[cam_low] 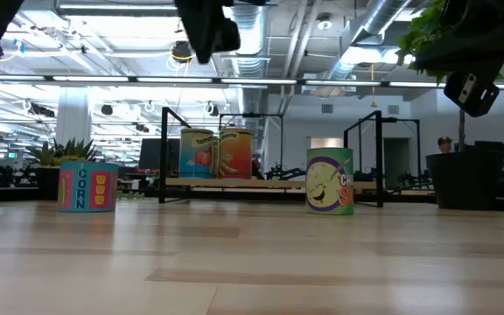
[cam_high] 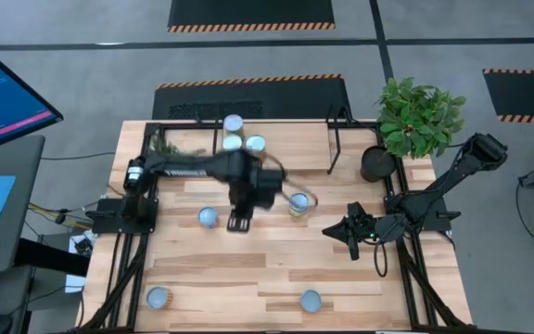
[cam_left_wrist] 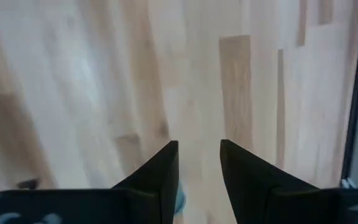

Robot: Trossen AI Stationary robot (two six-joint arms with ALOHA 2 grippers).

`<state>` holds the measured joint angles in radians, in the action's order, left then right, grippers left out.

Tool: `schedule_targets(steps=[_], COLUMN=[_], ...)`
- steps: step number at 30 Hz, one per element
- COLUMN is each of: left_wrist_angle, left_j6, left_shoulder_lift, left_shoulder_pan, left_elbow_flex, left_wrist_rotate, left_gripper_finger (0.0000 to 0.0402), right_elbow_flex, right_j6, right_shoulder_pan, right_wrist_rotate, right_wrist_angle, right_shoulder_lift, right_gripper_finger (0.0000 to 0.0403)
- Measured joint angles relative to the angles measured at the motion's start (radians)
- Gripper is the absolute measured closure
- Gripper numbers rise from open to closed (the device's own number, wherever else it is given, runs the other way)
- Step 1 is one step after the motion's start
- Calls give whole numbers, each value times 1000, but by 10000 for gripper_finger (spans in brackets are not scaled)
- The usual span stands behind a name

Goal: Pick and place cans onto a shelf
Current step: Move the canned peppers on the middle of the table

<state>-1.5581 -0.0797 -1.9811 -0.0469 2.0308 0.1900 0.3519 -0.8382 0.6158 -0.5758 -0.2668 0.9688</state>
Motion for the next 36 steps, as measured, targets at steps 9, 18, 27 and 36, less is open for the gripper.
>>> schedule_targets(steps=[9,18,27,36], left_wrist_angle=[-14,6,35,151], left_j6=[185,710,1086,1503], left_shoulder_lift=[27,25,25,25], left_shoulder_pan=[-185,-358,-614,-815], left_elbow_flex=[-197,-385,-419,-419], left_wrist_rotate=[11,174,329,329], left_gripper_finger=[296,387,401,401], right_elbow_flex=[0,0,0,0], right_j6=[7,7,7,-10], right_shoulder_pan=[-2,-1,-1,-1], right_wrist_rotate=[-1,14,29,30], right_wrist_angle=[5,56,110,109], right_shoulder_lift=[0,0,0,0], right_gripper_finger=[390,390,390,390])
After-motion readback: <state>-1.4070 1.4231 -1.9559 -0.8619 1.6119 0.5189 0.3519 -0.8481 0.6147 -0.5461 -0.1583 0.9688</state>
